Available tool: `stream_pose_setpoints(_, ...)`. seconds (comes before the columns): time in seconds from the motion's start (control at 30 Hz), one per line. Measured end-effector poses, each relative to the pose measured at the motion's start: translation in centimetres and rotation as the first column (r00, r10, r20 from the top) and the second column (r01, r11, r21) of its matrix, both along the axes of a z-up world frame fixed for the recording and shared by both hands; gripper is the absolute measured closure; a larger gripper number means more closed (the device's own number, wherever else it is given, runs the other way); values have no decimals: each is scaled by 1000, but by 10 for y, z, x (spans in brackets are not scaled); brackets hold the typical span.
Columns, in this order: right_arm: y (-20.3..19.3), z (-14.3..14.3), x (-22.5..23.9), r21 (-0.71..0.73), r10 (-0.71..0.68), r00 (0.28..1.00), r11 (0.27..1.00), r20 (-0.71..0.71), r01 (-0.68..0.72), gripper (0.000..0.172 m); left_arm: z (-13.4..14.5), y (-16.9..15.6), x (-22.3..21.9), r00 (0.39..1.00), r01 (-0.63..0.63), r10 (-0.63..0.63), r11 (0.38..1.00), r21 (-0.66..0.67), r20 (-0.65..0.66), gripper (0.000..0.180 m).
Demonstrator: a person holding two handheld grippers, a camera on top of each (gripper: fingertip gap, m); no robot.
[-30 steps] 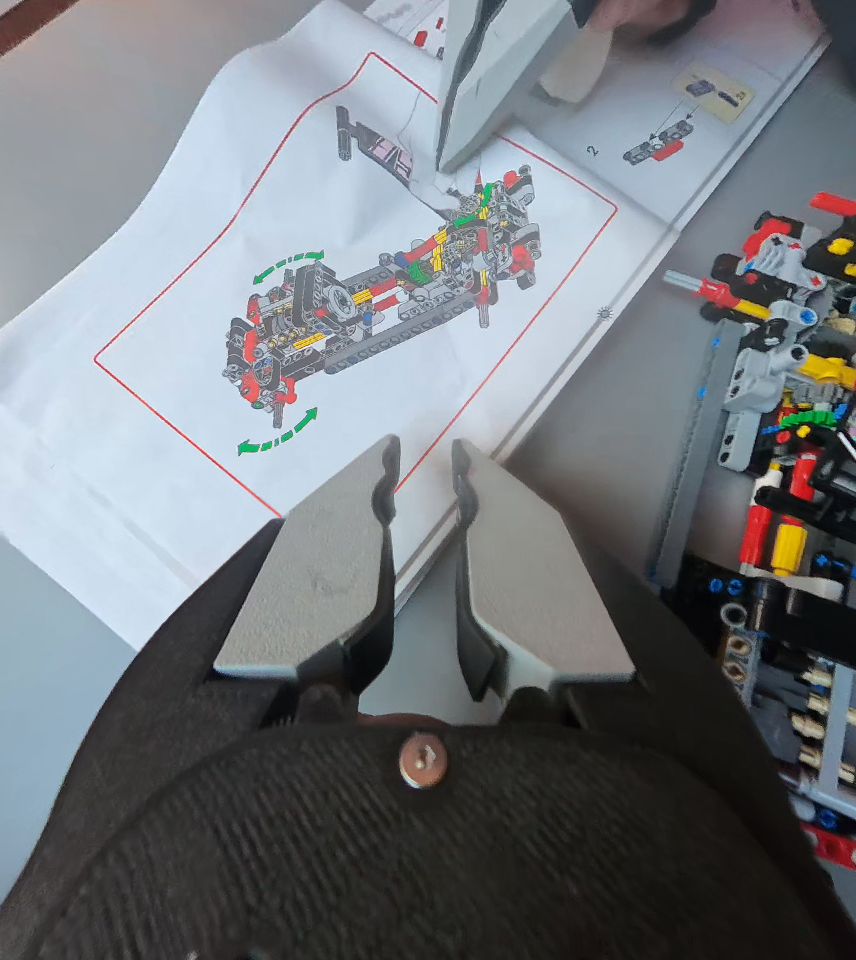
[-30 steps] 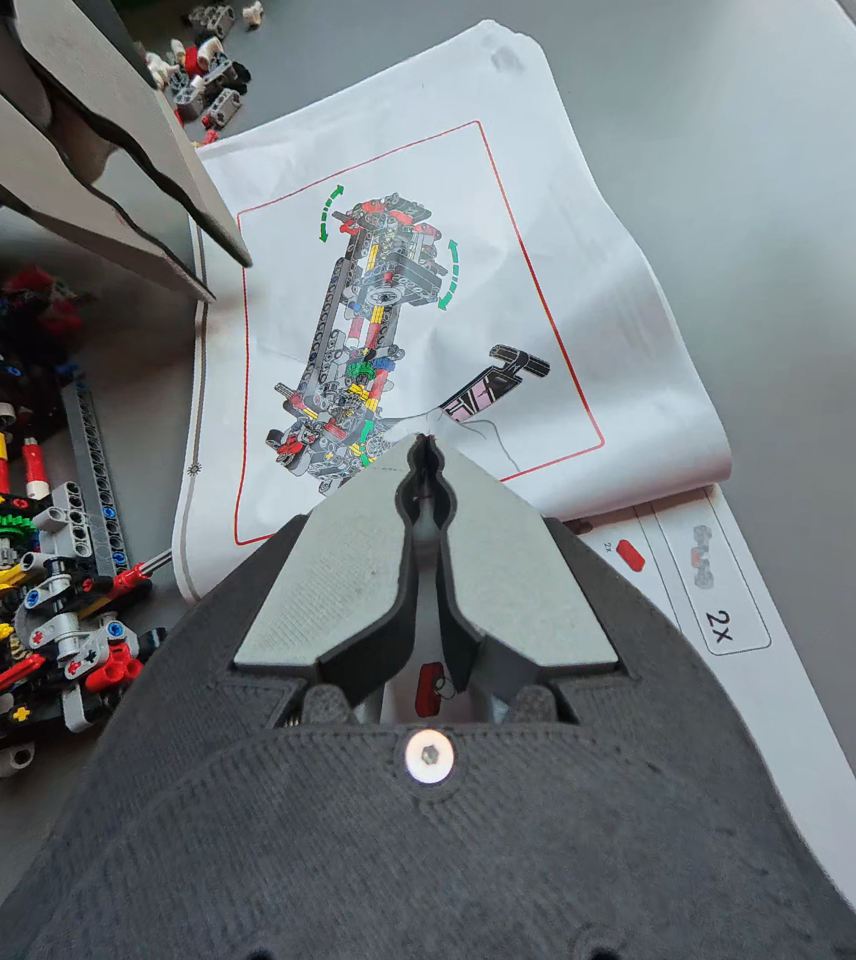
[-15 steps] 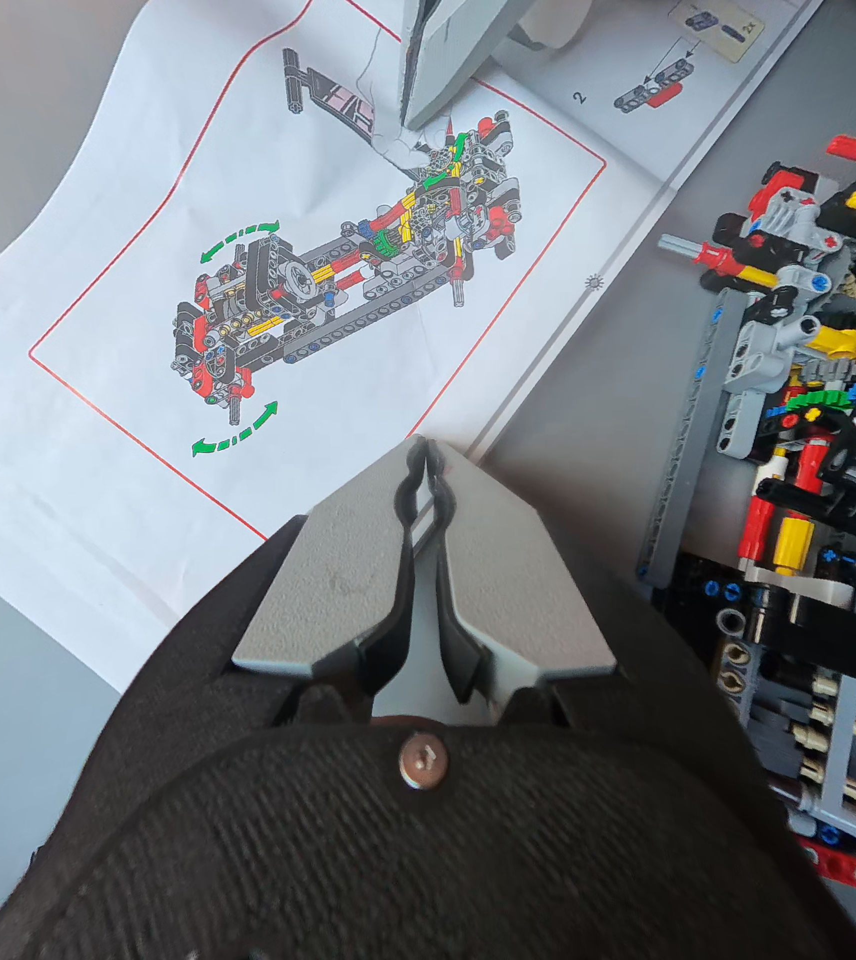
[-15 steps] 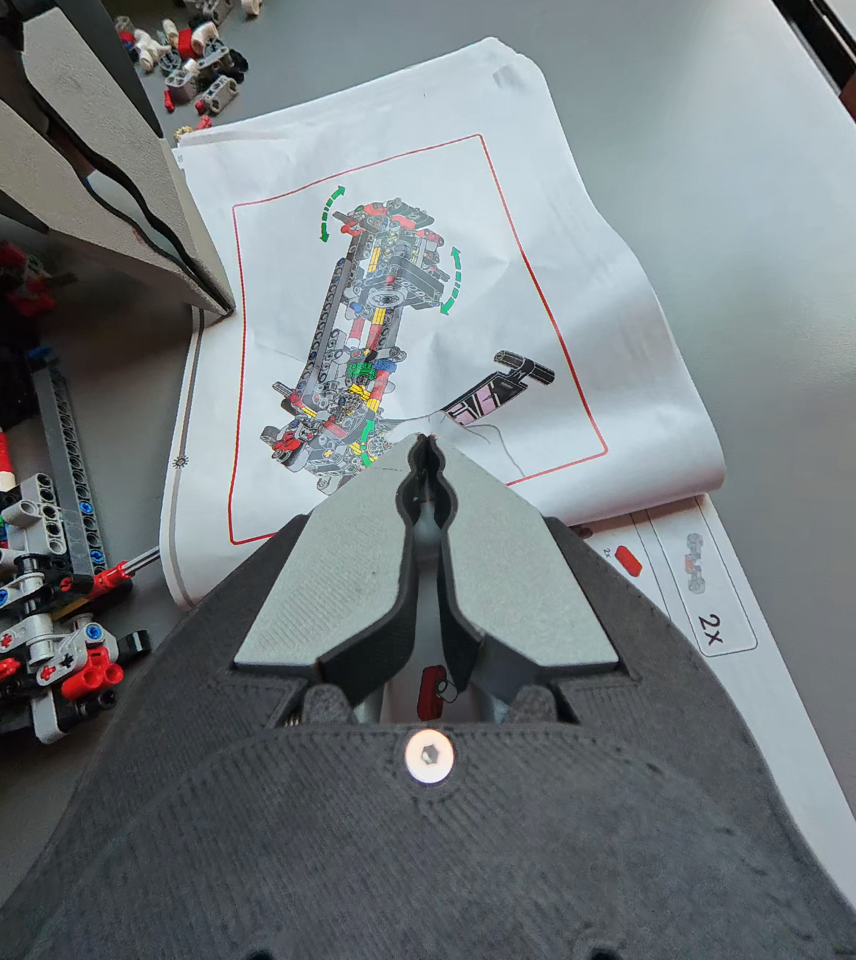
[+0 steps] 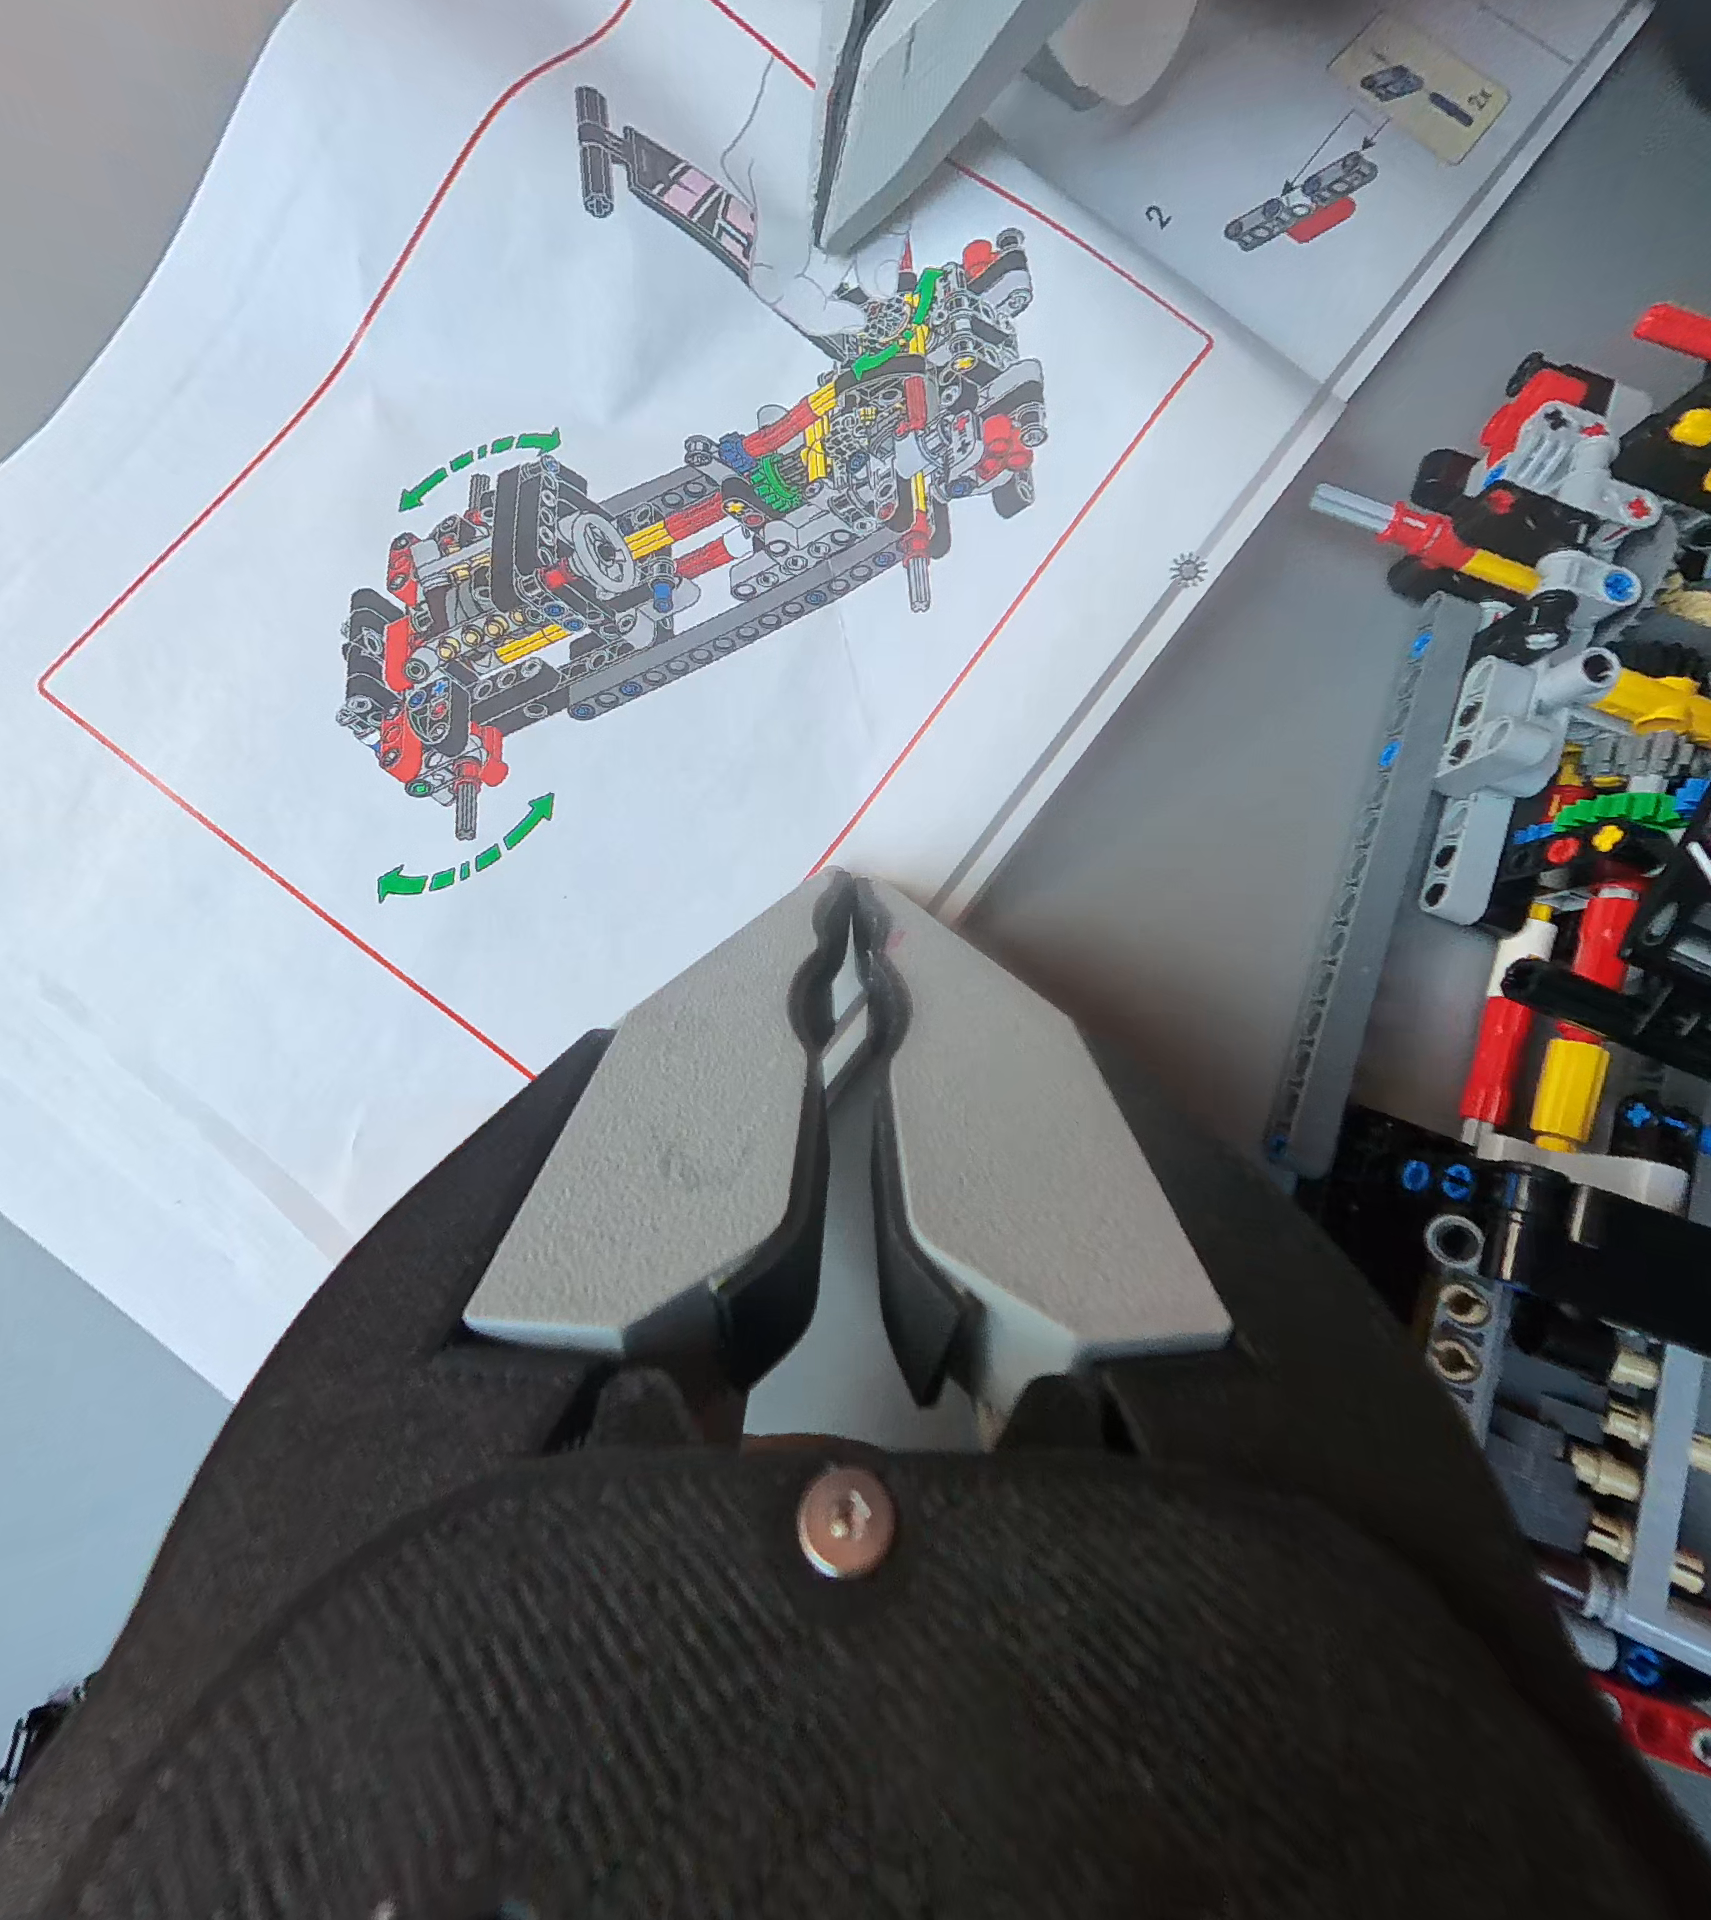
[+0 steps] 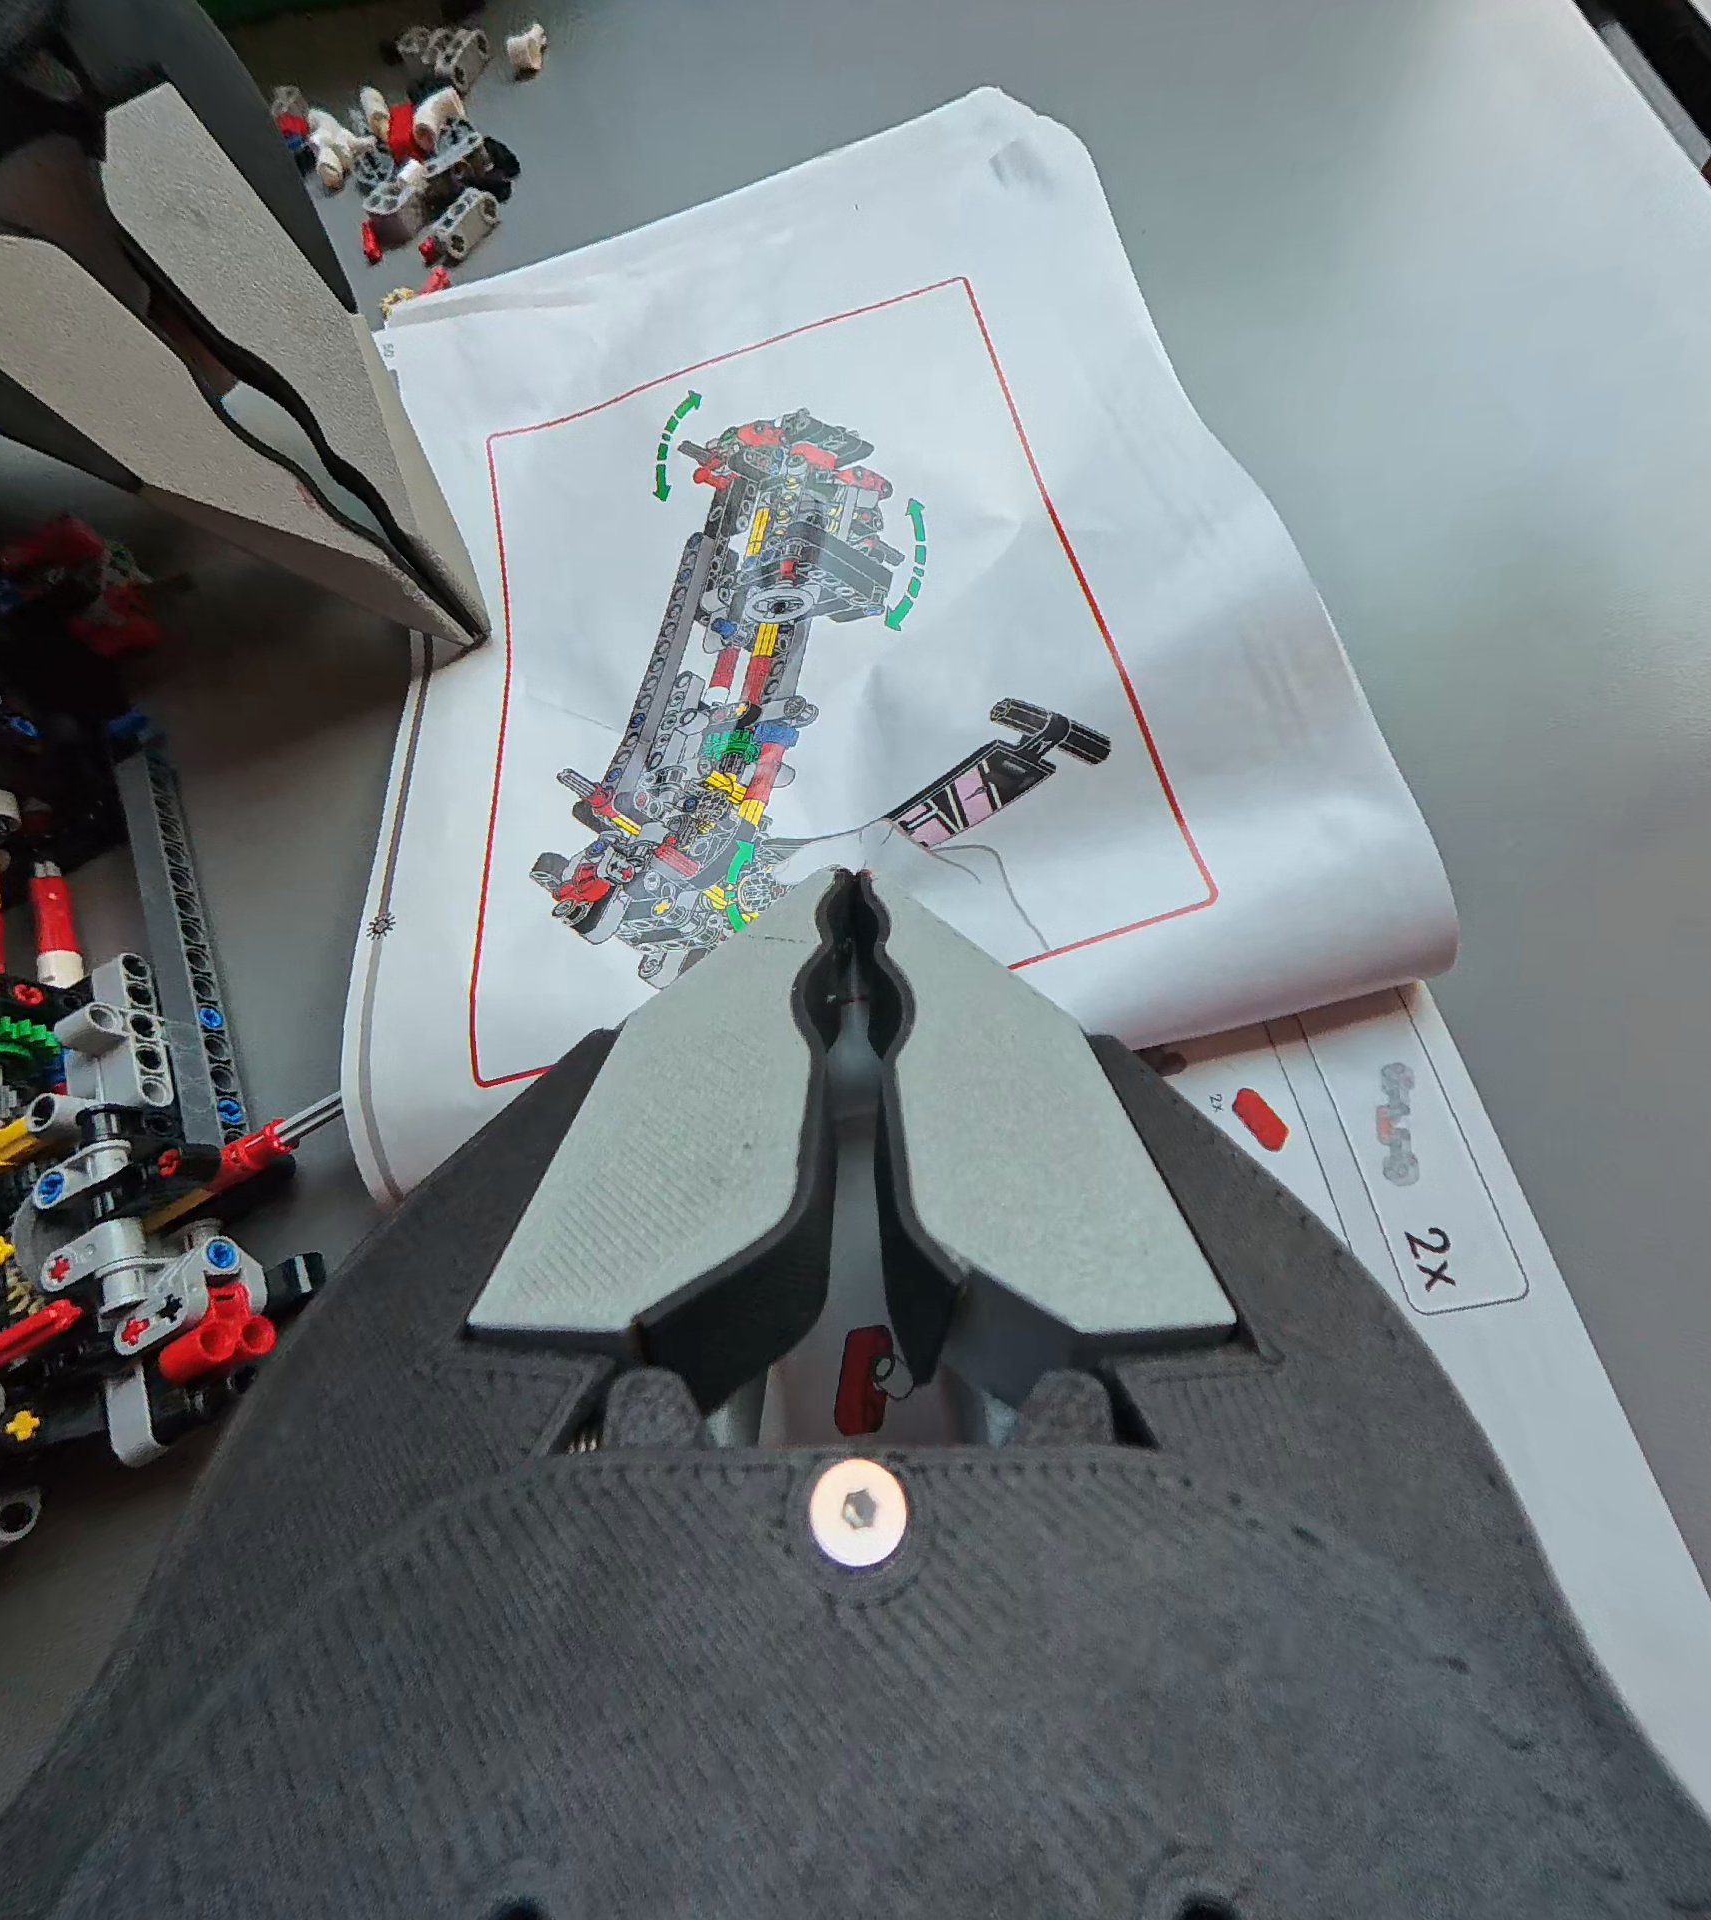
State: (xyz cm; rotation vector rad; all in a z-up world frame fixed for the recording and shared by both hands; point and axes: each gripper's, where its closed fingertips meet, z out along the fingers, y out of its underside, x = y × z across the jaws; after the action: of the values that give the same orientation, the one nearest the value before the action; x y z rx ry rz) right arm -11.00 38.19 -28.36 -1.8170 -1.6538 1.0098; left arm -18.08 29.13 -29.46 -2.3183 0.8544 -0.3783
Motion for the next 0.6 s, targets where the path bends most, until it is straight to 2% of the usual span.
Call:
stream_pose_setpoints(0.23, 0, 1, 0, -9, 2, 1000, 1000, -3, -2, 172, 0, -1, 0, 1000, -3, 3, 1000, 1, 2, 180)
stream_pose_setpoints(0.33, -6, 7, 3, 13, 45, 998, 999, -34, -44, 172, 0, -1, 0, 1000, -3, 3, 1000, 6, -7, 180)
stream_pose_setpoints(0.4, -11, 13, 8, 27, 32, 998, 999, -46, -31, 155, 0, -1, 0, 1000, 0, 0, 1000, 10, -15, 180)
stream_pose_setpoints(0.5, -49, 35, 27, 4, 41, 994, 999, -98, -40, 145, 0, -1, 0, 1000, 0, 1, 1000, 11, -30, 180)
stream_pose_setpoints(0.6, -92, 43, 61, 76, 26, 991, 997, -130, -16, 149, 2, -5, 3, 999, 23, -23, 1000, -3, -27, 180)
